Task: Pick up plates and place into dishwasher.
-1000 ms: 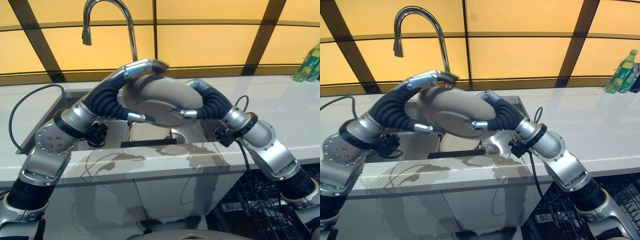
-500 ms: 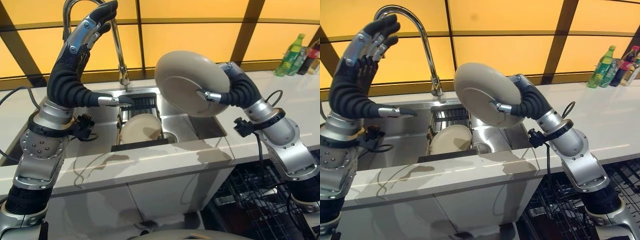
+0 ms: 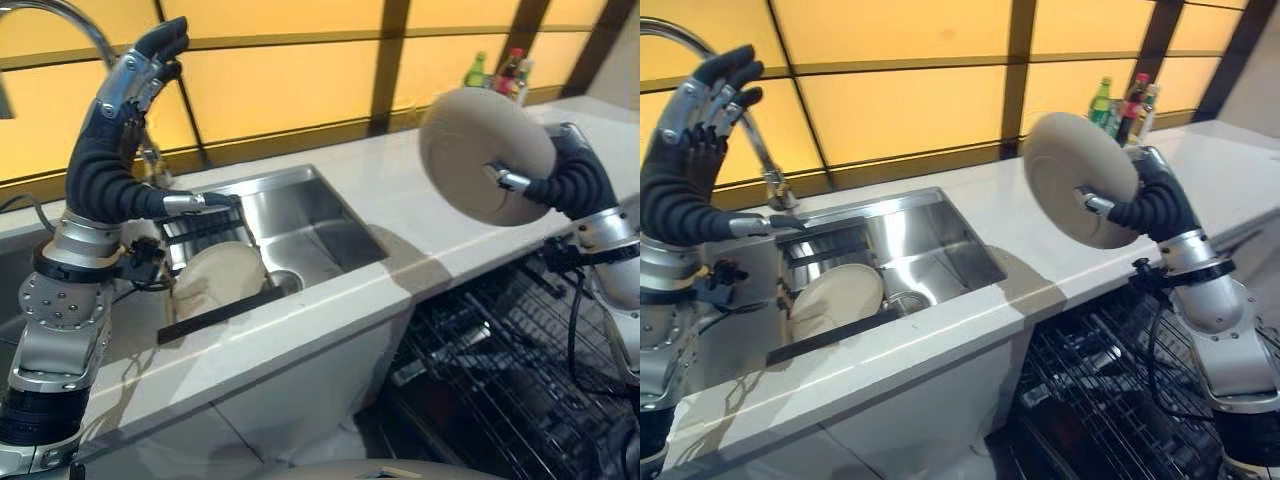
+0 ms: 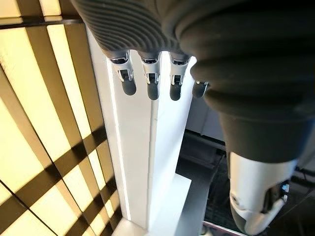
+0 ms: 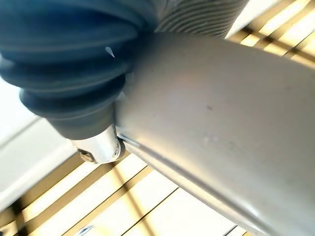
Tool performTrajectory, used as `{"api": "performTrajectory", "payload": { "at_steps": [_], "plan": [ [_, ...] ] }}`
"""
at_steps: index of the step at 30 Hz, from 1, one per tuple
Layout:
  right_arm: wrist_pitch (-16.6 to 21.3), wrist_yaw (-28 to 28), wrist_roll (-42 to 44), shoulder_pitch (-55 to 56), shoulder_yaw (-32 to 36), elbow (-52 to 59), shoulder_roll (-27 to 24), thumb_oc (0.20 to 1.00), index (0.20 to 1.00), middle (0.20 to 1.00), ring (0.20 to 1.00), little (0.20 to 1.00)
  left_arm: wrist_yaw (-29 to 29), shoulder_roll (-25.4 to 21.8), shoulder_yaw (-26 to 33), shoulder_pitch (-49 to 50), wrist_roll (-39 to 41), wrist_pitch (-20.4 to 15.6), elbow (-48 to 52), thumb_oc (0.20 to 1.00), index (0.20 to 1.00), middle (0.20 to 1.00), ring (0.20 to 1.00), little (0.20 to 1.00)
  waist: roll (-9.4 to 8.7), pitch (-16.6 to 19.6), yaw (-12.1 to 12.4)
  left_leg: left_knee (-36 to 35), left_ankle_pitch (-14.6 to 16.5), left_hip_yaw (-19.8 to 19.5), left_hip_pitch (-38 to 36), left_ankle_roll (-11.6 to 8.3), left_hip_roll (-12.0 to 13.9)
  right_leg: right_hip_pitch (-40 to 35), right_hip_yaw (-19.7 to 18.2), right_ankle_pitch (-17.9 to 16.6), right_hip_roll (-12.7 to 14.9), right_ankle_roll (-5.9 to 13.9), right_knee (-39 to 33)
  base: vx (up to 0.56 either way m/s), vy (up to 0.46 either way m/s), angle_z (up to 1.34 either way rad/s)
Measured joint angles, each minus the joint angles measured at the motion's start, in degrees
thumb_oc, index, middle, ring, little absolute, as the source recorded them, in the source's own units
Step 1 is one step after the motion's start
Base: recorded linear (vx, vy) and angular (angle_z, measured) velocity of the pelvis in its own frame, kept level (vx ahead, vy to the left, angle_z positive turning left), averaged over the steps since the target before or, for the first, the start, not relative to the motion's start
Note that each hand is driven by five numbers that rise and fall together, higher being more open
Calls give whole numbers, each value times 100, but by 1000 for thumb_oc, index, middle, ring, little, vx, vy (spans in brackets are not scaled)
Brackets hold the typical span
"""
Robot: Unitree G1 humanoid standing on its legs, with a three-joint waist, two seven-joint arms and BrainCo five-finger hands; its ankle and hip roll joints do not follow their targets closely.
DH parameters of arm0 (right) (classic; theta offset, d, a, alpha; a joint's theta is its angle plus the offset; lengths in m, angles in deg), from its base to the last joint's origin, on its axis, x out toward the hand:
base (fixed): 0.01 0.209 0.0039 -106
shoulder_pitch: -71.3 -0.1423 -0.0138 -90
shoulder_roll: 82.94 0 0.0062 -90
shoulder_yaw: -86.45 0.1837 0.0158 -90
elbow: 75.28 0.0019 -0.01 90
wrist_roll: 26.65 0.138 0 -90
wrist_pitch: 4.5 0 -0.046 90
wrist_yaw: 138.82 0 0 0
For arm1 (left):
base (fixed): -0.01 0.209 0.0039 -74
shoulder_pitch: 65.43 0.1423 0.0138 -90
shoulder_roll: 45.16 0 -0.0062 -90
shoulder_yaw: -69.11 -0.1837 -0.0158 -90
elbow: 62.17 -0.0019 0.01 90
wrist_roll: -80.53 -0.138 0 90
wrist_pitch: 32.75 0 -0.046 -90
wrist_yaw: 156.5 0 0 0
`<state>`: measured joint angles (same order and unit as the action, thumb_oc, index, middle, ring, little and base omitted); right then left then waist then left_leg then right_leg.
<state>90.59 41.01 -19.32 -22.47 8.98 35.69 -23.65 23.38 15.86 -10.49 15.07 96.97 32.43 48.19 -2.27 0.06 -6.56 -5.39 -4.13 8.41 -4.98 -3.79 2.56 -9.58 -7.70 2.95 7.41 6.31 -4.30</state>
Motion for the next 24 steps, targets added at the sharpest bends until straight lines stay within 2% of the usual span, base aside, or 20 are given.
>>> {"api": "performTrajectory", "payload": {
  "at_steps": [2,7,13,16,18,24],
  "plan": [
    [80,-52,0,449,377,-85,67,200,200,200,200,200,191,9,86,45,-24,96,-200,1000,1000,1000,1000,1000,33,-36,-105,-5,80,130,-71,5,25,31,-136,-4,-6,2,-11,59,-78,-39],
    [99,-38,5,1139,1003,-405,345,200,200,200,200,200,661,248,734,292,-121,351,-776,1000,1000,1000,1000,1000,122,-130,-447,13,155,271,-187,-45,47,170,-388,-78,-33,20,18,16,-91,-44],
    [111,174,101,1710,1202,-778,702,200,200,200,200,200,1048,483,913,516,-179,658,-1466,1000,1000,1000,1000,1000,163,-293,-808,0,248,528,-266,-48,83,351,-556,-210,-40,69,7,-11,-76,-38],
    [109,323,159,1922,1230,-939,862,200,200,200,200,200,1101,583,914,586,-219,678,-1492,1000,1000,1000,1000,1000,209,-383,-950,-1,269,572,-268,-48,95,411,-597,-249,-36,81,7,-23,-72,-21],
    [101,374,163,2002,1230,-1130,905,200,200,200,200,200,1099,638,914,593,-229,678,-1489,1000,1000,1000,1000,1000,249,-457,-988,-1,269,578,-267,-48,95,421,-602,-254,-37,84,5,-19,-95,-3],
    [-14,418,103,2095,1114,-1584,920,200,200,200,200,200,1093,673,933,747,-343,699,-1359,1000,1000,1000,1000,1000,398,-627,-892,25,267,554,-221,-53,126,447,-576,-258,-63,77,-5,-11,-105,2]
  ]
}}
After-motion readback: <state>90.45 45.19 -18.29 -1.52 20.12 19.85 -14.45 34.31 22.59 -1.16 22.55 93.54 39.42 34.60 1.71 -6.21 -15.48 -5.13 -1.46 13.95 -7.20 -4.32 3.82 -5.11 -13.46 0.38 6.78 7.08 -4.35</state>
